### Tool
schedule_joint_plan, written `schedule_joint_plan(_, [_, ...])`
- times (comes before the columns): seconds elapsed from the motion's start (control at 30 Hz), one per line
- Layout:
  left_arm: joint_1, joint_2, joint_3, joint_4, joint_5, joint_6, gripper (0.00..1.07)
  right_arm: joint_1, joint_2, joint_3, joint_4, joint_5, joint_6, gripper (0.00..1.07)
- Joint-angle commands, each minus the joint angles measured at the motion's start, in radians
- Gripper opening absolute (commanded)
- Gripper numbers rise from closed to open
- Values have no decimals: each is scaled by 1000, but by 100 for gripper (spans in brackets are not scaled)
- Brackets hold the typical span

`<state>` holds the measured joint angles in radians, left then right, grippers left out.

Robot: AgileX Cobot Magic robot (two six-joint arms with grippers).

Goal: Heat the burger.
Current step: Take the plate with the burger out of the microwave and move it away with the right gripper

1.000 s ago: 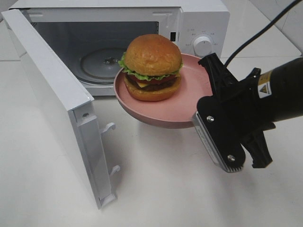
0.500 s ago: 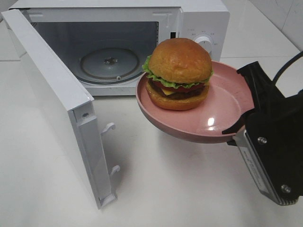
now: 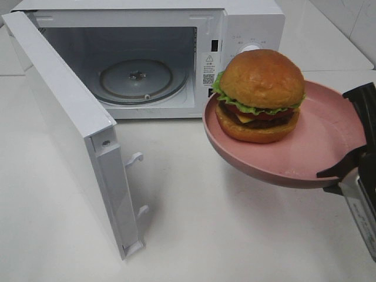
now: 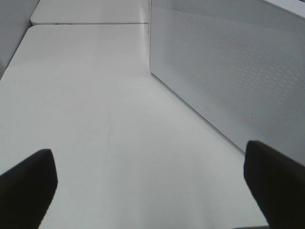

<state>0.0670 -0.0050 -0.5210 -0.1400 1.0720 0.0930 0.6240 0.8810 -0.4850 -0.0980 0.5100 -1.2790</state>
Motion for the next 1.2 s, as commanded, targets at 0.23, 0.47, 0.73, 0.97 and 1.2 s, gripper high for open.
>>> schedule_joint_plan(0.23, [2, -4, 4, -8, 3, -5, 100, -4, -59, -9, -160, 2, 234, 0])
schedule_joint_plan(0.47, [2, -4, 4, -8, 3, -5, 100, -4, -59, -9, -386, 52, 504, 0])
schedule_joint_plan(0.73, [2, -4, 4, -8, 3, -5, 100, -4, -59, -9, -544, 154, 759, 0])
schedule_joint_plan(0.97, [2, -4, 4, -8, 3, -5, 100, -4, -47, -9, -606, 282, 896, 0])
schedule_joint_plan(1.2, [2, -4, 4, -8, 3, -5, 100, -4, -12, -9, -628, 351, 1061, 0])
